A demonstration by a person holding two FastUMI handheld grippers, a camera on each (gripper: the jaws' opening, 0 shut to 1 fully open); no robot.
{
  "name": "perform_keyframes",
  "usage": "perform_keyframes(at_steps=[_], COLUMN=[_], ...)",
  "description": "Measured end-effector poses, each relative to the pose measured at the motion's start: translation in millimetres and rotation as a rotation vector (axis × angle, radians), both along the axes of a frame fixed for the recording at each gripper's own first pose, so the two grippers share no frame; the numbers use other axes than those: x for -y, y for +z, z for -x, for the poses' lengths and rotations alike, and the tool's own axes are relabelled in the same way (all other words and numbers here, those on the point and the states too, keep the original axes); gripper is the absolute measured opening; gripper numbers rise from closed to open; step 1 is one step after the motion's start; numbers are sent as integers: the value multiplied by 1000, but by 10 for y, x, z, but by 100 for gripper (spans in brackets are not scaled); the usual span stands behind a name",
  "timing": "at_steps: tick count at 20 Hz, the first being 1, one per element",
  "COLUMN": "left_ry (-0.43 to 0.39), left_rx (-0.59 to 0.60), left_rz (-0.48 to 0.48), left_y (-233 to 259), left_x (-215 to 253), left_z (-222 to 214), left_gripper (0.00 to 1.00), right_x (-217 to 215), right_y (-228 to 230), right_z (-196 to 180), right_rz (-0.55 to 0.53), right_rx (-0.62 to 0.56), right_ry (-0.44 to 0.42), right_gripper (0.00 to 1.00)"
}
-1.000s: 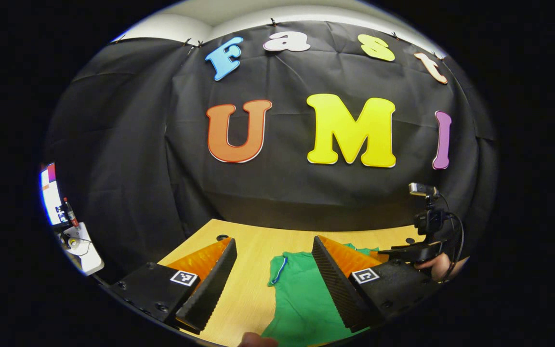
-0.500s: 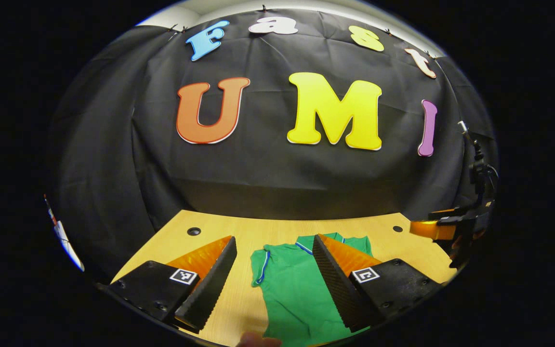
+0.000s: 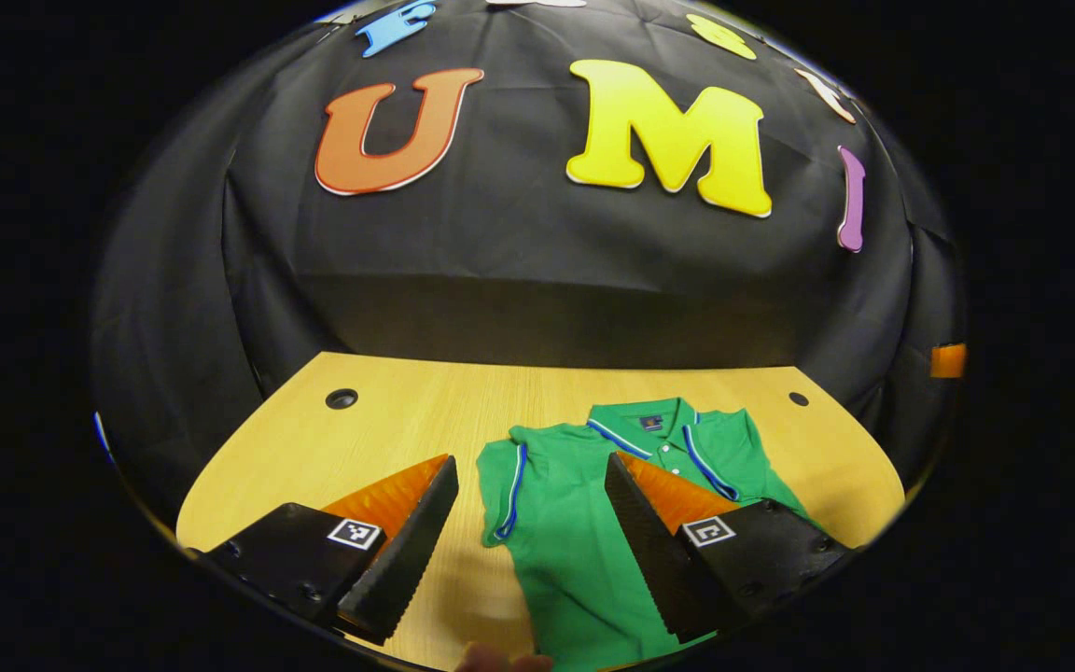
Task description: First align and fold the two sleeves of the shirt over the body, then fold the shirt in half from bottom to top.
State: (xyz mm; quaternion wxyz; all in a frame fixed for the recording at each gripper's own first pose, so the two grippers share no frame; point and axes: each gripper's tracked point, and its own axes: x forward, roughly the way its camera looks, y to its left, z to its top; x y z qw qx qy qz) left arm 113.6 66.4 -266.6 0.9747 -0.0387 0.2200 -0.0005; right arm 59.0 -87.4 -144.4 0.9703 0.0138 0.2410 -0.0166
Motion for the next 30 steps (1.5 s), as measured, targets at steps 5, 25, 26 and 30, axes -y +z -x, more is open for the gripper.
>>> perform_keyframes(at_steps=[5, 25, 26, 30], left_ry=[26, -97, -103, -130], left_rx=[-141, -208, -199, -133], left_rz=[-21, -22, -23, -16], left_y=[-785, -1167, -1120, -826], left_x=[-243, -167, -167, -91], left_z=[-200, -333, -341, -393], left_gripper=[100, 12, 11, 8], right_x=[90, -4, -2, 50], right_y=[-9, -116, -127, -202], right_z=[84, 265, 268, 305], right_rz=[1, -26, -33, -57], right_rx=[-20, -60, -63, -73], right_ry=[-37, -48, -51, -69], right_gripper=[96, 96, 96, 96])
